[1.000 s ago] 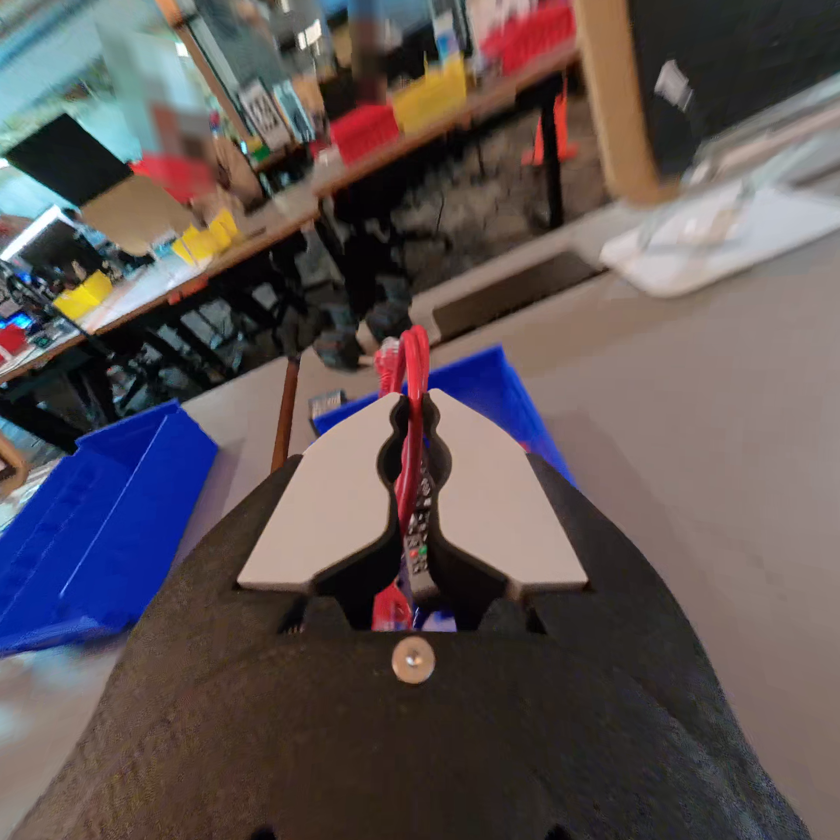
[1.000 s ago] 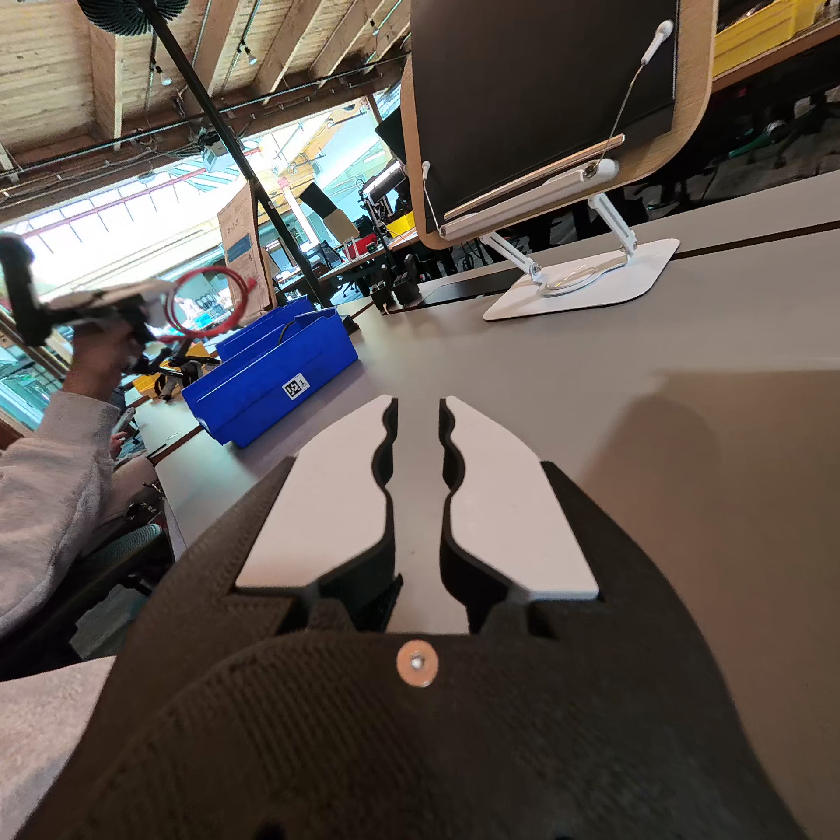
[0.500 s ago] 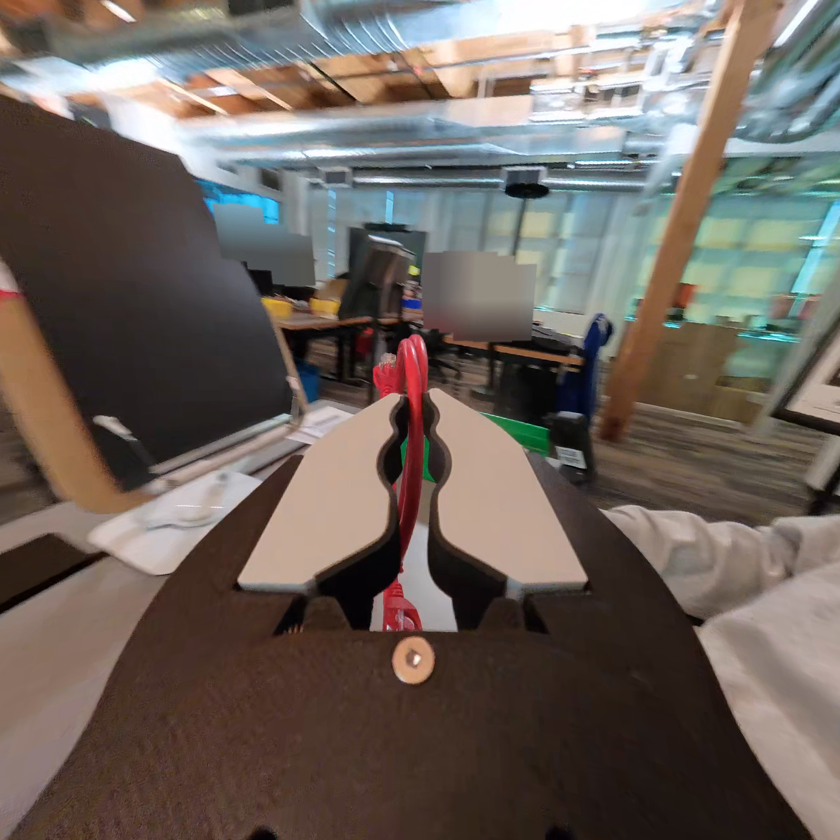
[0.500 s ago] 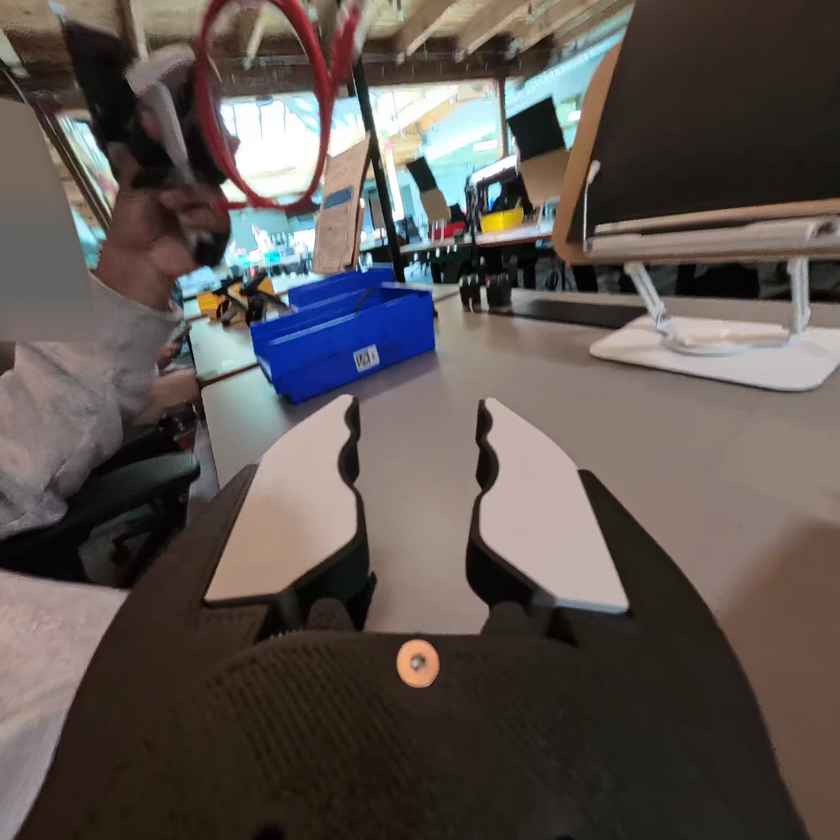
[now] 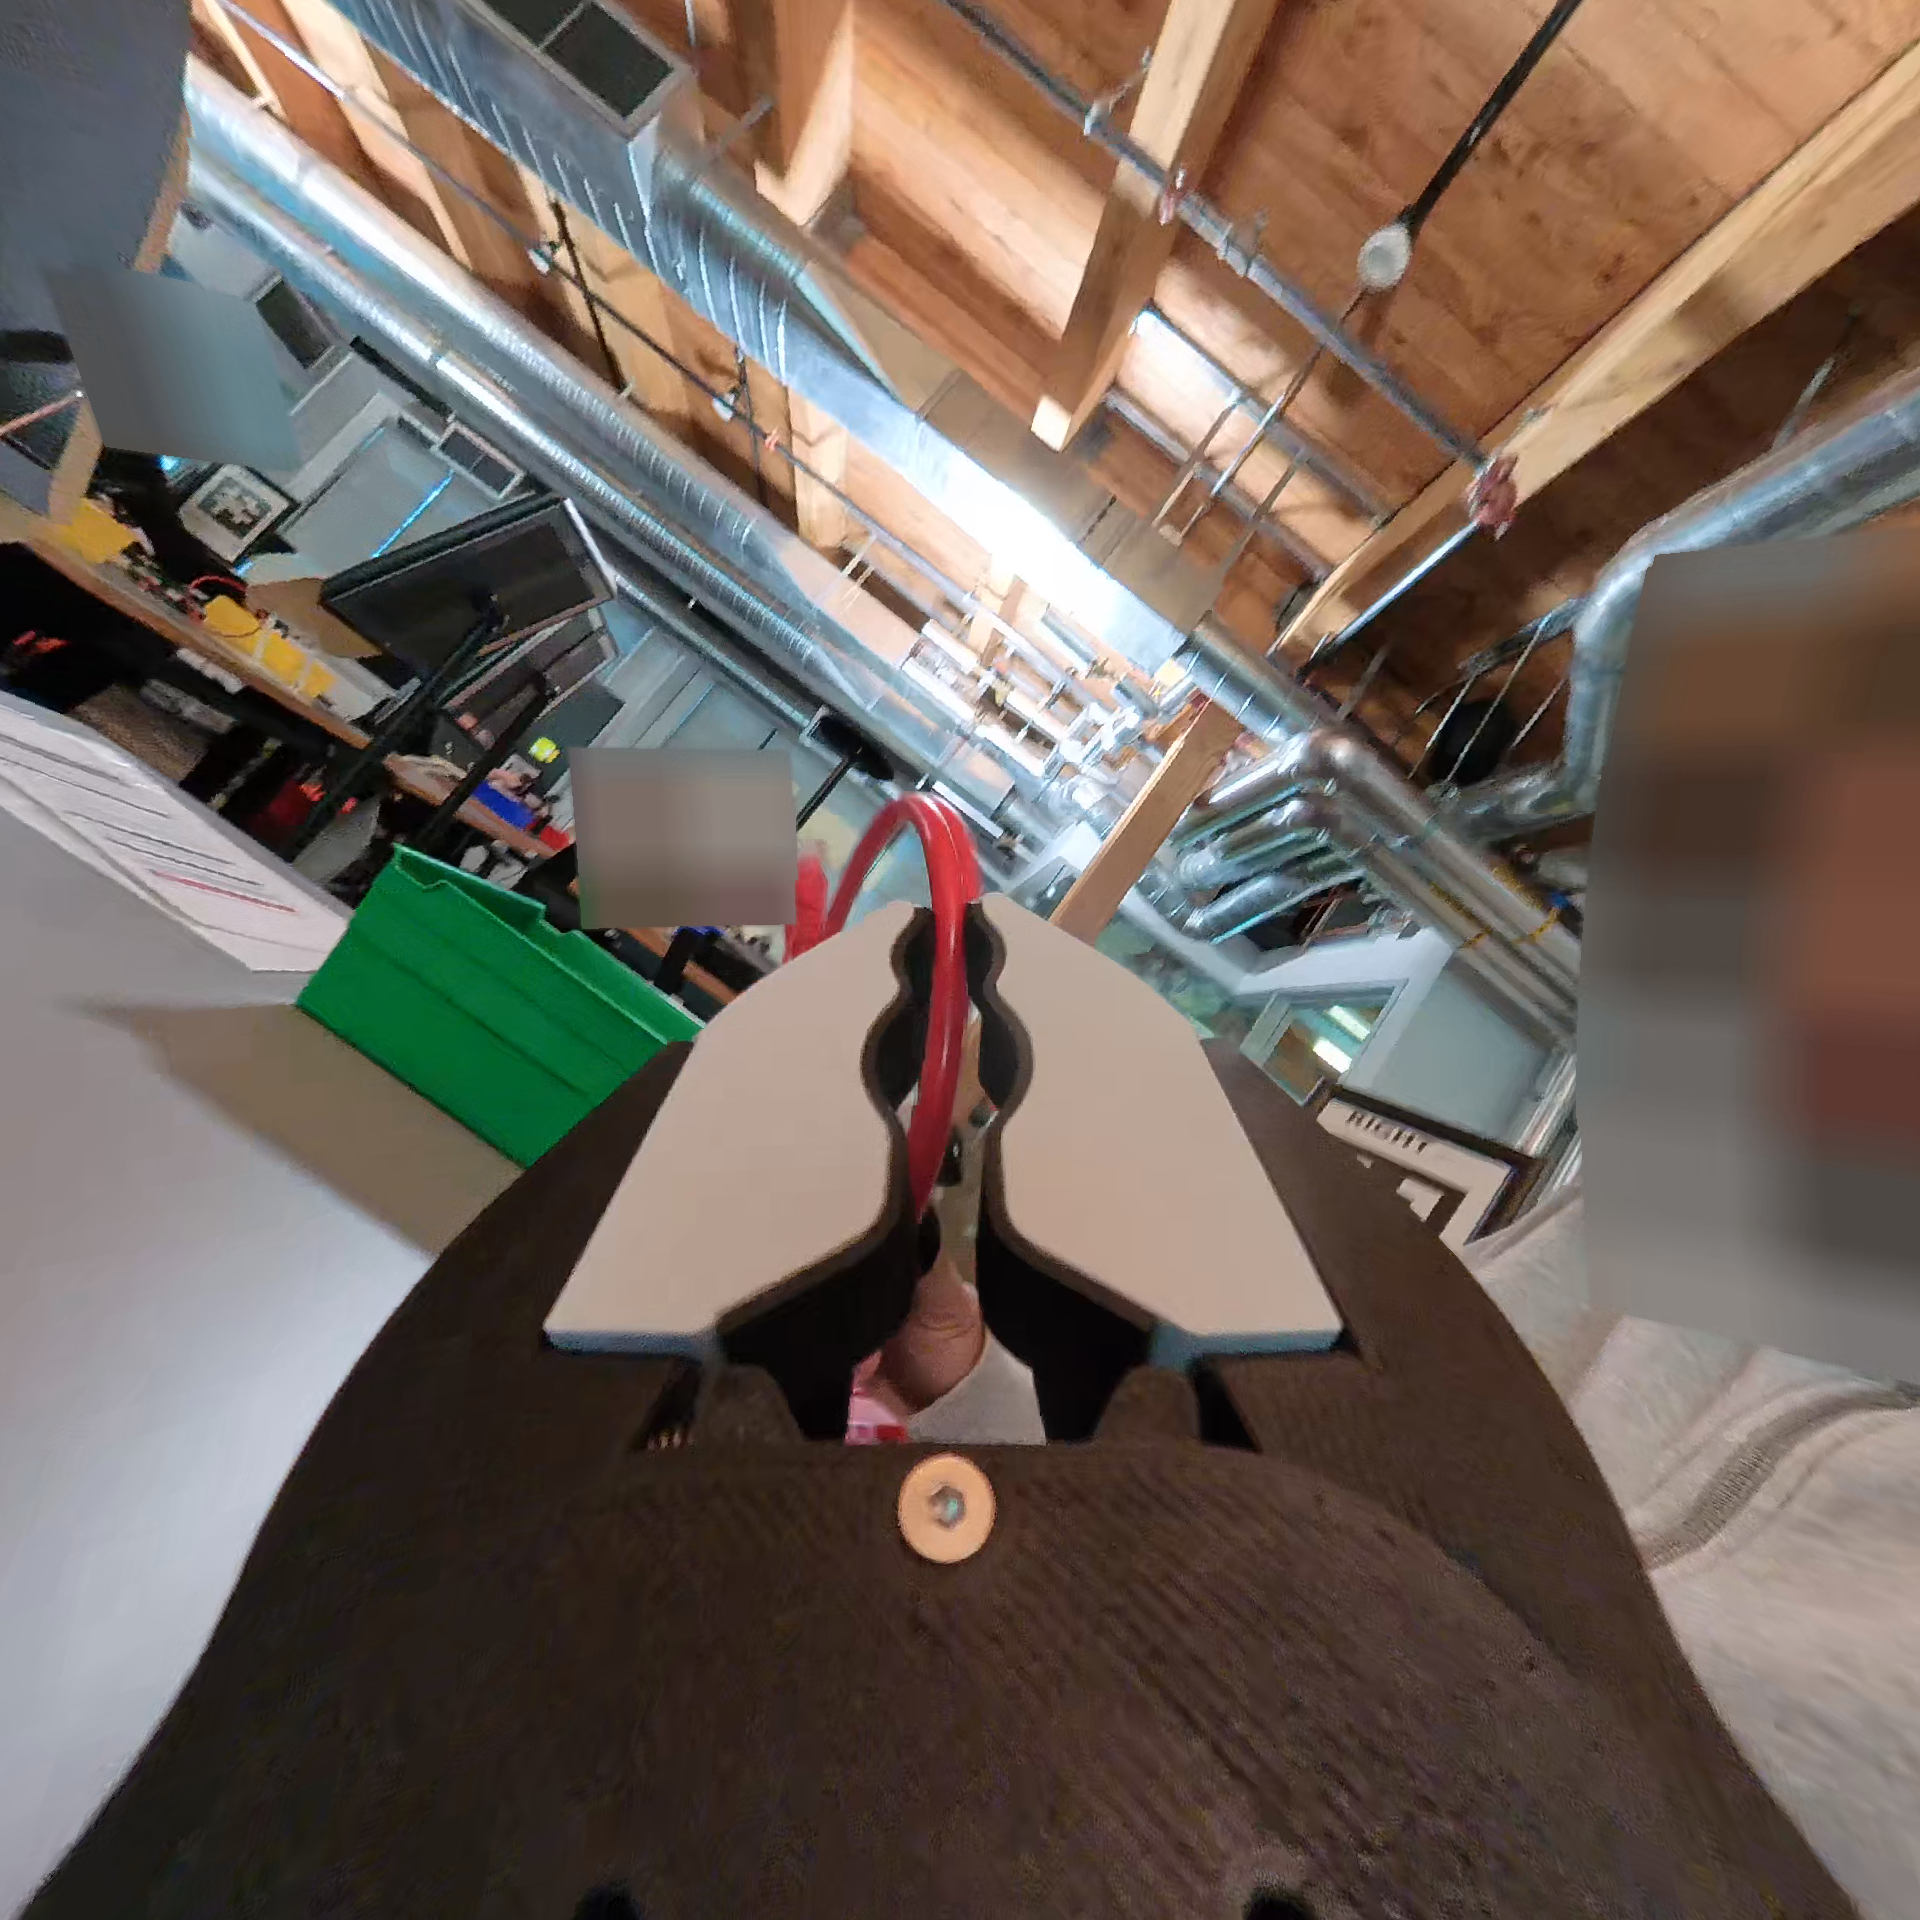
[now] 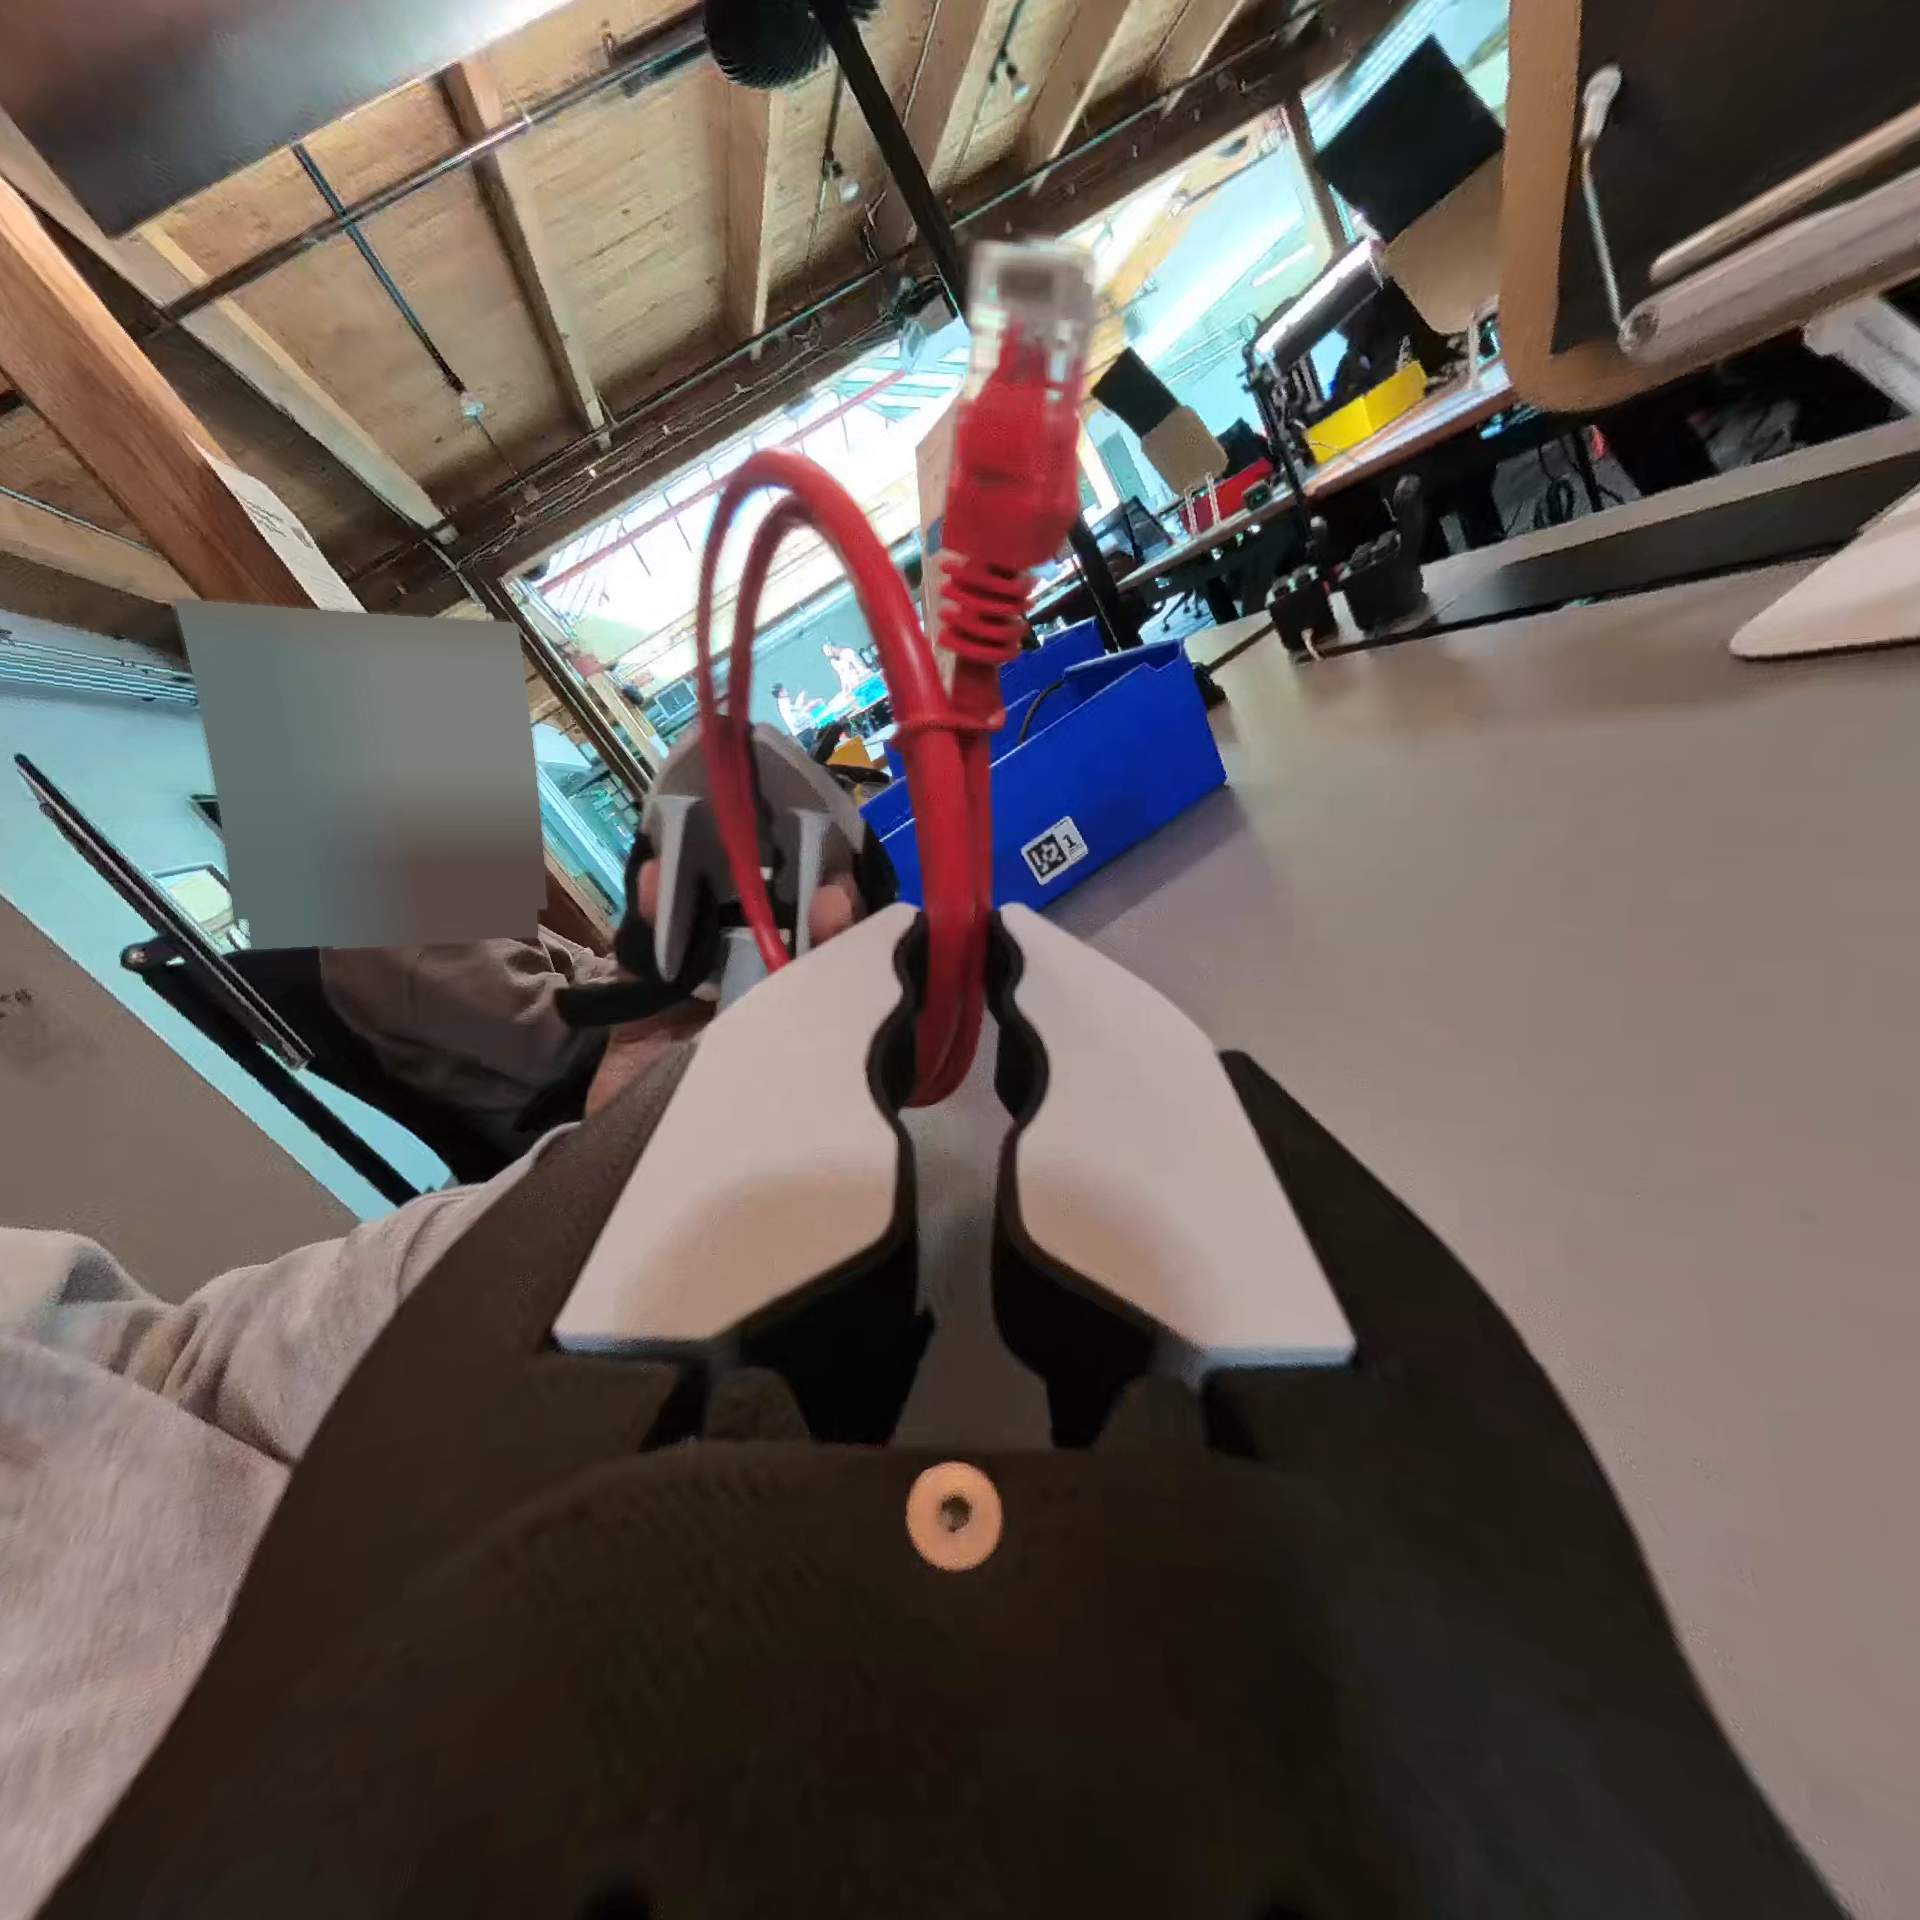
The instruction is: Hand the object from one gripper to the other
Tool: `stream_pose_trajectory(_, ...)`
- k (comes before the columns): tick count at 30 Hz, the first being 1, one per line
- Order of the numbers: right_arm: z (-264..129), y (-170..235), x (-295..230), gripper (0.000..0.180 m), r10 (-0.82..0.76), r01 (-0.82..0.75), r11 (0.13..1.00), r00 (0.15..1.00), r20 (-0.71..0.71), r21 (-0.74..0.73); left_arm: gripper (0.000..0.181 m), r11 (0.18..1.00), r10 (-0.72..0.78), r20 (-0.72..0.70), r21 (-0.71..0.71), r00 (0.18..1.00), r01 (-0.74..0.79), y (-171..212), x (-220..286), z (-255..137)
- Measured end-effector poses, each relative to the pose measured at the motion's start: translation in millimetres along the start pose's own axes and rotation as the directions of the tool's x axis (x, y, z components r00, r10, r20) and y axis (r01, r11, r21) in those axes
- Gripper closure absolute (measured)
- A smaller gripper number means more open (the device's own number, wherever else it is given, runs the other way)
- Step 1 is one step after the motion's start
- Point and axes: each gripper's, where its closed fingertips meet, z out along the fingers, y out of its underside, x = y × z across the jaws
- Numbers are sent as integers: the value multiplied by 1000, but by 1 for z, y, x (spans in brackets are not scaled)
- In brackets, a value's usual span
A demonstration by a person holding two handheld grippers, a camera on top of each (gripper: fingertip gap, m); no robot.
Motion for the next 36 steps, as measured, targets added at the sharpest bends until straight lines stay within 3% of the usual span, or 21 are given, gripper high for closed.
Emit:
stream_pose_trajectory(4, -13, -9, 2, 170, -37, 37, 999, 999, 1, -24, 175, 995, -44, 9, -84, 999, 45, 10, -13, -4)
stream_pose_trajectory(7, -28, -8, 15, 171, -74, 70, 995, 996, -59, -75, 153, 982, 100, 141, -174, 985, -75, 16, -39, -22)
stream_pose_trajectory(9, -34, -12, 20, 171, -60, 54, 995, 995, -75, -79, 141, 986, 92, 167, -154, 982, -66, 11, -46, -27)
stream_pose_trajectory(16, -36, 5, 45, 173, -65, 25, 977, 981, -184, -211, 128, 961, 95, 162, -273, 982, -48, 25, -52, -26)
stream_pose_trajectory(20, -37, 7, 39, 173, -75, 32, 976, 979, -189, -217, 121, 911, -118, 111, -383, 987, 152, 58, -41, -22)
stream_pose_trajectory(25, -39, 11, 36, 173, -123, 71, 968, 970, -208, -240, 145, 857, -76, 54, -506, 996, 93, 90, -28, -12)
stream_pose_trajectory(27, -39, 11, 38, 173, -146, 90, 966, 963, -225, -244, 174, 828, -28, 24, -559, 999, 36, 100, -24, -10)
stream_pose_trajectory(30, -40, 6, 38, 170, -142, 99, 975, 967, -212, -201, 175, 818, 84, 6, -571, 996, -66, 100, -23, -6)
stream_pose_trajectory(33, -41, -8, 37, 134, -86, 69, 994, 976, -200, -89, 175, 846, 110, 1, -525, 994, -93, 89, -22, -3)
stream_pose_trajectory(36, -43, -19, 39, 120, -45, 47, 999, 979, -199, 4, 175, 893, 78, -11, -444, 997, -75, 73, -20, -3)
